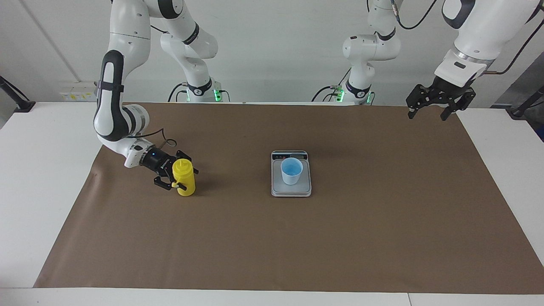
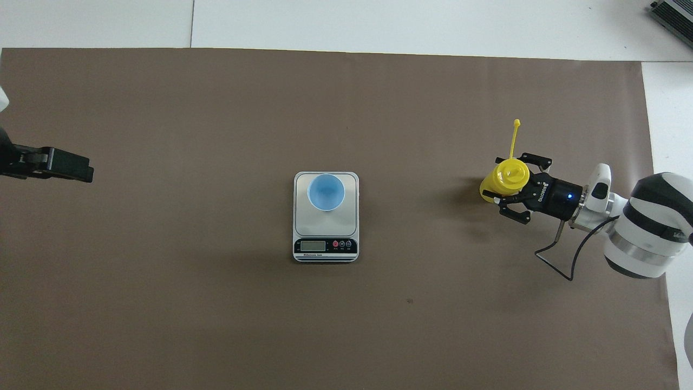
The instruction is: Pour seasoning into cup on scale with both arms
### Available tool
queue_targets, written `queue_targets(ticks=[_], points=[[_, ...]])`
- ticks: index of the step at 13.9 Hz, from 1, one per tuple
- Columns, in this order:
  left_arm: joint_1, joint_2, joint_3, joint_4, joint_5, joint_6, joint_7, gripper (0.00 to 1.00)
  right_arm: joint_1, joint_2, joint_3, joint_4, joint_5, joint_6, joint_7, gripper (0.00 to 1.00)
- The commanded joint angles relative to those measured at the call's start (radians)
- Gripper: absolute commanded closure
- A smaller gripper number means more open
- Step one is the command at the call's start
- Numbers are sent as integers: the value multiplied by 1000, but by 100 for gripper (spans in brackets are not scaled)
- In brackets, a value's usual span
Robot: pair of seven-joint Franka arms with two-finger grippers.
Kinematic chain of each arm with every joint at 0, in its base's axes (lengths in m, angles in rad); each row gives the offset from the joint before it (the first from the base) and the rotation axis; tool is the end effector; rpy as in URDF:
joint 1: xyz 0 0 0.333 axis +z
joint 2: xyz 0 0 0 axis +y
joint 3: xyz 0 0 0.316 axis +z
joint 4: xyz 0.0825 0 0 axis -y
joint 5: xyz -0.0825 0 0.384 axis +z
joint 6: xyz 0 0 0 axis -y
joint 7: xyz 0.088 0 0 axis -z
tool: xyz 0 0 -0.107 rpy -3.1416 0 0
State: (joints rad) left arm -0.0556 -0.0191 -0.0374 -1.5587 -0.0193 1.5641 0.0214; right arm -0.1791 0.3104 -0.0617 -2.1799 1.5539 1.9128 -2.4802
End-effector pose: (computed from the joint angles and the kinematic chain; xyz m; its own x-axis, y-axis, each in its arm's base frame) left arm 0.5457 -0.0532 0.6402 0.9931 -0.1143 0.0249 -0.1147 -0.9932 0.0181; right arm 0.5457 -0.0604 0.2571 0.1017 0.2769 0.9555 0.9081 -0.4180 0.0244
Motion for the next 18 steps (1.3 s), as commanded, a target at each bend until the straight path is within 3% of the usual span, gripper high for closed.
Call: queue_targets(ticks=[1,5,9,12,16,18], points=[[16,-10,-10,-9,16,-10,5,0,-25,3,10,2,32,-23,-33,0],[16,-10,-10,-9,16,-10,6,0,-62,1,6,-1,-12,-17,-104,0],[16,-10,-10,-9,16,-10,5,0,-117,-2,3,6,-194,-6,-102,0],[16,-10,-10,-9,16,-10,5,0,-138,-7,-7,61,-412,27,-66,0],[16,-10,-10,-9,16,-10,5,0,-103,-141,-3,106,-693,253,48,0],[16,-10,-10,-9,16,-10,5,0,-83,-181,-3,106,-799,264,194,0]])
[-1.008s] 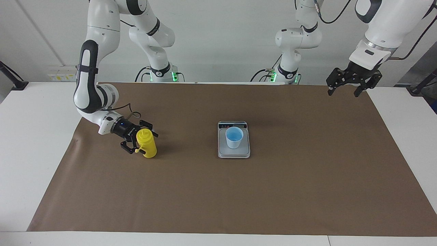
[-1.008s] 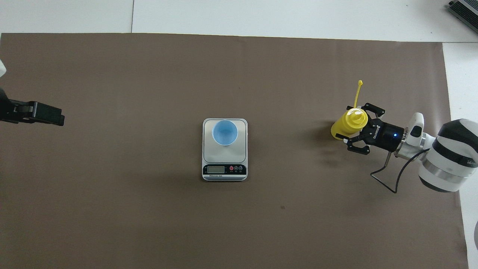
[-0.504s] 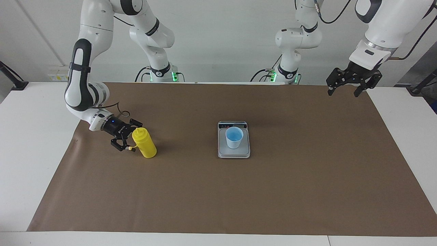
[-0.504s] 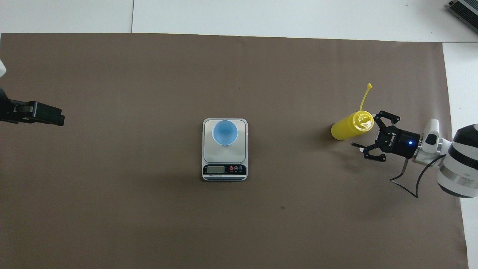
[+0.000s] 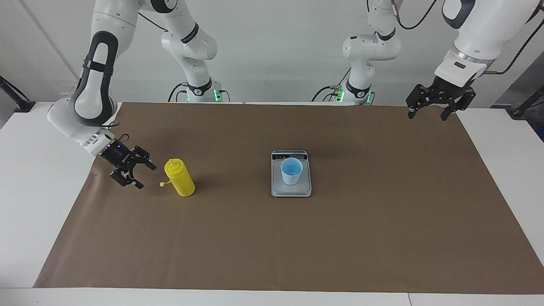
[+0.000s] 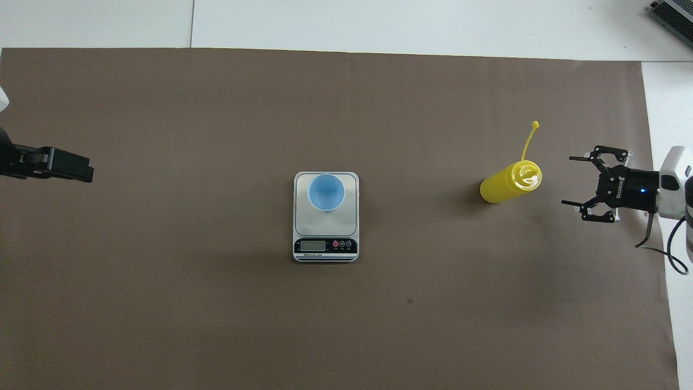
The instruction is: Pour seasoning into cup on scale with both arms
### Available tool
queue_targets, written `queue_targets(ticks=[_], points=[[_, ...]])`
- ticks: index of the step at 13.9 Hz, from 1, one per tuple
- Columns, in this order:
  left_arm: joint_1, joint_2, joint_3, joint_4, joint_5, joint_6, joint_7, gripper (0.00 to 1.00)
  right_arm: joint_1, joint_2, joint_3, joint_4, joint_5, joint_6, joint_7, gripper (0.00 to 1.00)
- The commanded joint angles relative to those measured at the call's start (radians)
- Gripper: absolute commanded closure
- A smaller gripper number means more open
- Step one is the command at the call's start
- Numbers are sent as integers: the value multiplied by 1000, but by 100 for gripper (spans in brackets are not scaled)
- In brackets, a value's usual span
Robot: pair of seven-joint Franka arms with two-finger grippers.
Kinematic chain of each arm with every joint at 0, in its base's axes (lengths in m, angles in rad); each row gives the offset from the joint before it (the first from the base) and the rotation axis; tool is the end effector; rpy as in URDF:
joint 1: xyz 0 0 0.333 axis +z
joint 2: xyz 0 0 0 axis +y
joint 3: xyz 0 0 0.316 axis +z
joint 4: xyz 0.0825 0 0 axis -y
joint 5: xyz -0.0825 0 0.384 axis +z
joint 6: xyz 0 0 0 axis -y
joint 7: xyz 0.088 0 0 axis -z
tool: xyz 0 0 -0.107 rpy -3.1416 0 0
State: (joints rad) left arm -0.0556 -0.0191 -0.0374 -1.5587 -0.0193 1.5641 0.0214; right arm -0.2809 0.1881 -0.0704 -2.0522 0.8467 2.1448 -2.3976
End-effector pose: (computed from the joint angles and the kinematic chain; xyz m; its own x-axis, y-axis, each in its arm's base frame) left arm 0.5457 -0.0532 0.6402 0.9931 -0.1143 0.0249 -0.1147 -0.9932 0.0181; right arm 0.5544 -0.1686 0.3505 -0.0548 0.8242 0.5637 0.9560 -0.1196 0.2679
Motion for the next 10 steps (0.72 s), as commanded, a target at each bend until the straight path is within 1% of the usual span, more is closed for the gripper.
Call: queue_targets(ticks=[1,5,7,10], points=[[16,-10,-10,-9,16,-10,5,0,19,-73,7,-22,-125,27,188,0],[16,-10,-10,-9,16,-10,5,0,48,-139,7,-20,-237,26,469,0],[16,-10,-10,-9,16,-10,5,0,86,-188,7,-20,-366,24,645,0],[16,-10,-10,-9,16,-10,5,0,158,-262,12,-17,-558,9,979,0]])
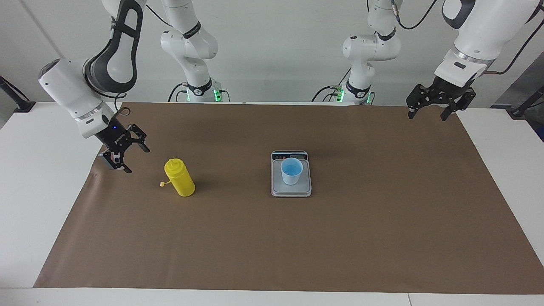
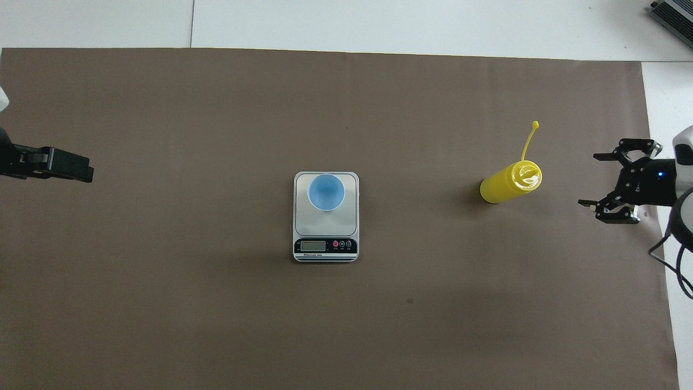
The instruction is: Pour seasoning into cup on scale with both arms
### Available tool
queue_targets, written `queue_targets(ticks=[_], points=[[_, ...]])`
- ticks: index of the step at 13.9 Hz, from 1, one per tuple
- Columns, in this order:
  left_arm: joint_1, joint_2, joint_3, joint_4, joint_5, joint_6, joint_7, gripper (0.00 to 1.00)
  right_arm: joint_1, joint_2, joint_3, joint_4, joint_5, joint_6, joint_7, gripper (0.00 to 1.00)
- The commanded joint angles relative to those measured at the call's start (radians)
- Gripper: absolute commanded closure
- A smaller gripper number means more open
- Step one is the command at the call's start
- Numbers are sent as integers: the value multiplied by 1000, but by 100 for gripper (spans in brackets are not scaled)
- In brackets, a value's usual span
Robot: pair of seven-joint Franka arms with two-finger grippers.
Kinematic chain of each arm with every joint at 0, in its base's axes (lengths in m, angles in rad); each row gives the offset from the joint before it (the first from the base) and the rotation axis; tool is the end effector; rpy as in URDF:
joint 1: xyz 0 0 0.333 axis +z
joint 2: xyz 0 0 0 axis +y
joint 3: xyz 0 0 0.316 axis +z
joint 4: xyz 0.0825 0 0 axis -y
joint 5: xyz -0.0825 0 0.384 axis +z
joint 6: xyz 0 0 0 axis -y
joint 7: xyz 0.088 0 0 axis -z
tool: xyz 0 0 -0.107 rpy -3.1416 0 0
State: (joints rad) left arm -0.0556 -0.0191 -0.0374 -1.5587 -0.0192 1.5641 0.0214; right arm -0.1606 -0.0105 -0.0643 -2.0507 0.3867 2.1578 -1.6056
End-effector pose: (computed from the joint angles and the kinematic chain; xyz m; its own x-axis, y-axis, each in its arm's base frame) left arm 0.5457 -0.0532 0.6402 0.9931 -0.1143 0.0249 -0.1147 -0.9932 0.0180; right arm 0.5495 -0.1102 0.4564 0.3411 0.8787 0.3340 0.9159 -0.3907 0.0924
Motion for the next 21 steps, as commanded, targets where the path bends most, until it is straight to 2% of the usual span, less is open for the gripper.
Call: queue_targets(ticks=[1,5,7,9,14,19,21], points=[[16,-10,-10,-9,16,-10,5,0,53,-71,8,3,-147,-31,311,0],[16,-10,-10,-9,16,-10,5,0,87,-62,27,119,-196,-243,826,0],[16,-10,-10,-9,16,-10,6,0,119,-59,31,159,-254,-272,1104,0],[16,-10,-10,-9,16,-10,6,0,163,-45,32,214,-317,-285,1281,0],[16,-10,-10,-9,16,-10,5,0,173,29,34,401,-379,-369,1391,0],[16,-10,-10,-9,16,-10,5,0,194,52,44,467,-481,-455,1399,0],[16,-10,-10,-9,16,-10,5,0,200,53,46,475,-476,-487,1453,0]])
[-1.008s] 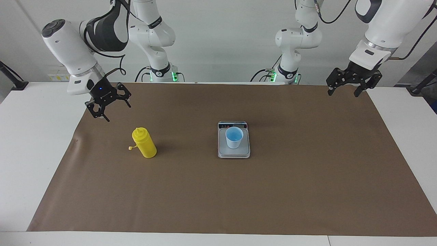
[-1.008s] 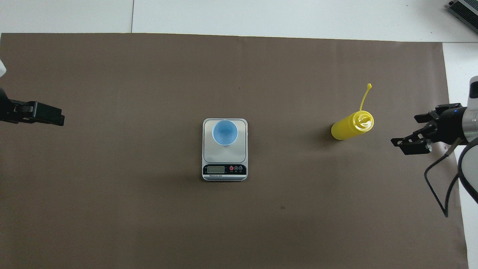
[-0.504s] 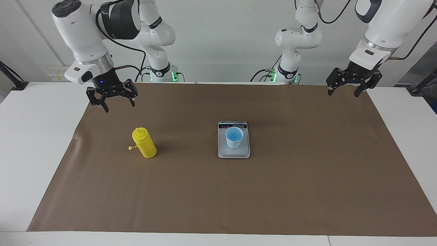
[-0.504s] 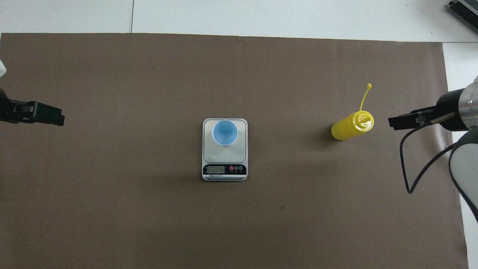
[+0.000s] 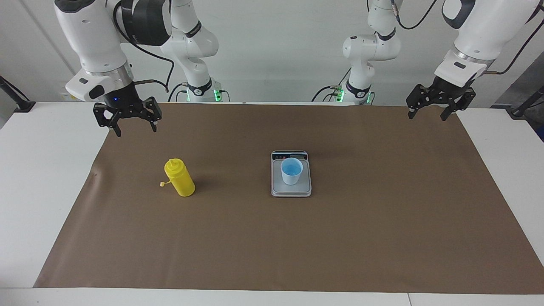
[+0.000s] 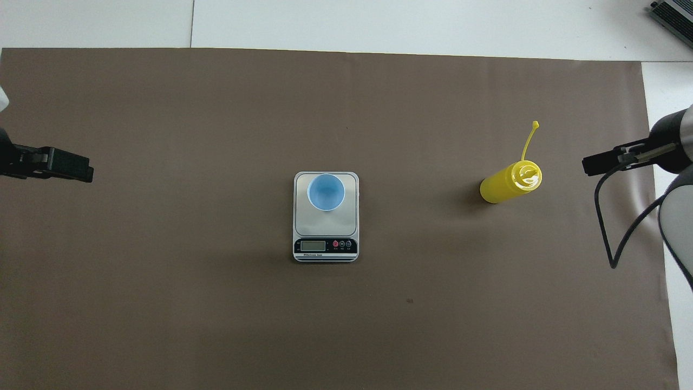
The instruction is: Pour seasoning into cup on scale with both arms
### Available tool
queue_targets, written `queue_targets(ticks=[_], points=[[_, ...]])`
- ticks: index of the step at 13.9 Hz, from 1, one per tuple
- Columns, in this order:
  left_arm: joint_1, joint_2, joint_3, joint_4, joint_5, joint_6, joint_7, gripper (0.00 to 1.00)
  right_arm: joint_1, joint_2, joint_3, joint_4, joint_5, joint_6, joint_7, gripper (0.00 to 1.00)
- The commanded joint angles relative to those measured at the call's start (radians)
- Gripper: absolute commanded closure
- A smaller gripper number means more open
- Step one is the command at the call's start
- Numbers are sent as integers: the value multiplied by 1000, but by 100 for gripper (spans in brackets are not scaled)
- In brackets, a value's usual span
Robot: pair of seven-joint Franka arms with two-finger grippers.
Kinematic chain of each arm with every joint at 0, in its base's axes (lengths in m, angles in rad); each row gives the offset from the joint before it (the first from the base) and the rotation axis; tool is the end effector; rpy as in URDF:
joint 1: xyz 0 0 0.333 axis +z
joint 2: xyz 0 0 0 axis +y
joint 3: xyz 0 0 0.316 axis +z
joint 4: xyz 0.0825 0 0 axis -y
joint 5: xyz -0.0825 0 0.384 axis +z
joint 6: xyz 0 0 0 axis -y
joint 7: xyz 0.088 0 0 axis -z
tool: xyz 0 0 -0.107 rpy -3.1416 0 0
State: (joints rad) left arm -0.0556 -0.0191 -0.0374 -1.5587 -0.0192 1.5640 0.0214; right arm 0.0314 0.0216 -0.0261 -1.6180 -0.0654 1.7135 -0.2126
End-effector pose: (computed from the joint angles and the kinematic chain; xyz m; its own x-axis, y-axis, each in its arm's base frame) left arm 0.5457 -0.0532 0.6401 0.9931 -0.1143 0.0248 -0.1147 -0.9932 0.0180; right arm 0.5738 -0.0029 0.6030 0.9727 0.2248 0.0580 0.2200 -0.9722 0.0798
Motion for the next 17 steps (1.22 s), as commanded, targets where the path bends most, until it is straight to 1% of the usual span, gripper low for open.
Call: queue_targets(ticks=[1,4,7,8,10,12,17], points=[[16,-10,-10,-9,16,-10,5,0,5,20,18,50,-19,-49,85,0],[16,-10,-10,-9,16,-10,5,0,-7,15,18,41,39,-51,113,0],[16,-10,-10,-9,16,-10,5,0,-4,4,18,27,52,-83,310,0],[16,-10,-10,-9,16,-10,6,0,-2,1,18,24,52,-83,337,0],[16,-10,-10,-9,16,-10,5,0,-5,-2,18,15,67,-86,328,0],[16,-10,-10,-9,16,-10,6,0,-5,-22,17,-11,79,-84,299,0],[16,-10,-10,-9,16,-10,5,0,-10,-23,15,-13,81,-84,276,0]])
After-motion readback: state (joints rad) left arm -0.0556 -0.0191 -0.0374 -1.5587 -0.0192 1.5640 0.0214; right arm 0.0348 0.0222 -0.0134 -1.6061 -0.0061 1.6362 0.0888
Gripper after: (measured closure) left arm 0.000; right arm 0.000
